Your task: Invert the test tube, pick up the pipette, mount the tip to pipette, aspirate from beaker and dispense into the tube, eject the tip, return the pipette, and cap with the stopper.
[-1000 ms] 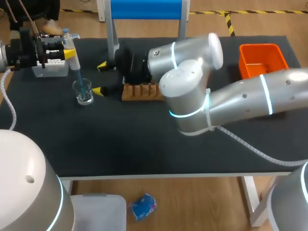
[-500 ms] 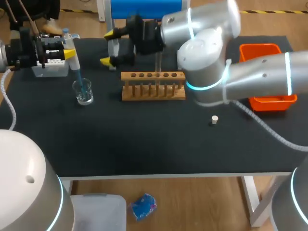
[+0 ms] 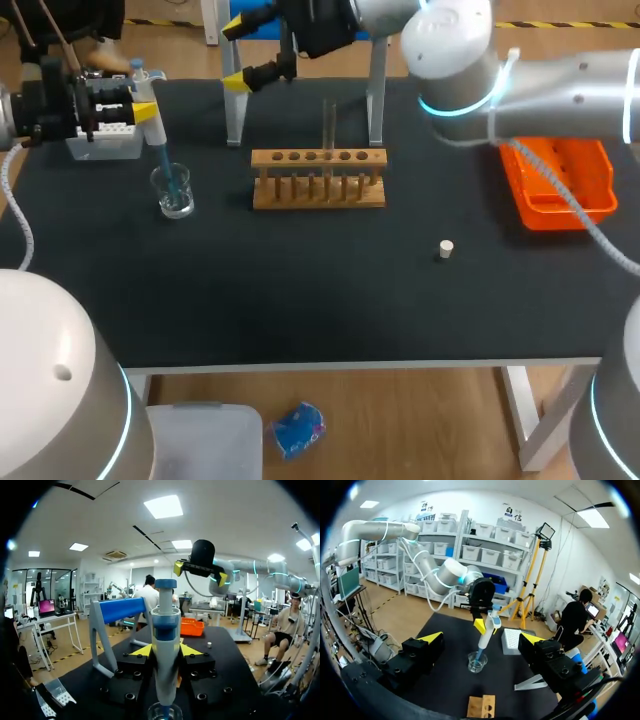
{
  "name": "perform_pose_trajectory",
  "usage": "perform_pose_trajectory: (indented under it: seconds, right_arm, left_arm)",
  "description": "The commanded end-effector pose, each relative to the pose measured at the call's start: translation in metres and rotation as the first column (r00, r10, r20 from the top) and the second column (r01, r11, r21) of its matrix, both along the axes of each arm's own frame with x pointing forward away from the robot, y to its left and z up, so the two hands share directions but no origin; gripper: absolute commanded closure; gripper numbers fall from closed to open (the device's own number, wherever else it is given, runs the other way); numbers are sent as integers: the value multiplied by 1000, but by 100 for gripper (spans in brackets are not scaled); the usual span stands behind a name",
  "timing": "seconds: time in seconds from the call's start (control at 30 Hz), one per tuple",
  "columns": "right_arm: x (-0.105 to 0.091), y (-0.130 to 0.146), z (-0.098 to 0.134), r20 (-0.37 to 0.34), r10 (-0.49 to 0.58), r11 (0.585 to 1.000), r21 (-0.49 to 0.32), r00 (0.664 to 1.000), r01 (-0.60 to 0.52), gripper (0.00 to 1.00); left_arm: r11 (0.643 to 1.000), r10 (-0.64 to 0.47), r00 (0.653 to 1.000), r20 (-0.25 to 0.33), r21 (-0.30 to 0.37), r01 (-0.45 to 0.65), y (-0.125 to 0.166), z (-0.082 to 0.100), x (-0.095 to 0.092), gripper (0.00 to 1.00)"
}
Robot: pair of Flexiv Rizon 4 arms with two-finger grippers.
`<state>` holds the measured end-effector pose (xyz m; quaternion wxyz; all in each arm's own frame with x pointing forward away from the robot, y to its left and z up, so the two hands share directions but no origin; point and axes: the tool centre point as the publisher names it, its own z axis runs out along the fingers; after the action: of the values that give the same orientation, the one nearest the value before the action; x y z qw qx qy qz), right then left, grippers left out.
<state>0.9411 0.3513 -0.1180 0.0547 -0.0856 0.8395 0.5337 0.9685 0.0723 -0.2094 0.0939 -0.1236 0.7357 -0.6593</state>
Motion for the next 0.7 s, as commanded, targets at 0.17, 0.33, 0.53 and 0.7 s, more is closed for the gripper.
perform_pose_trajectory:
  seconds: [0.17, 0.33, 0.53, 0.7]
  right_arm:
    - [3, -1, 4, -41, 75, 992, -97, 996, -79, 0]
    - [3, 5, 2, -46, 81, 993, -82, 996, -84, 0]
    - [12, 25, 9, -52, 92, 995, -37, 994, -94, 0]
    - [21, 44, 15, -51, 117, 992, -38, 992, -119, 0]
  left_arm:
    - [1000, -4, 1000, 2, -2, 4, 1, -1, 1, 100]
    - [1000, -4, 1000, 2, -2, 4, 1, -1, 1, 100]
    - [1000, -4, 1000, 2, -2, 4, 1, -1, 1, 100]
    - [1000, -4, 1000, 2, -2, 4, 1, -1, 1, 100]
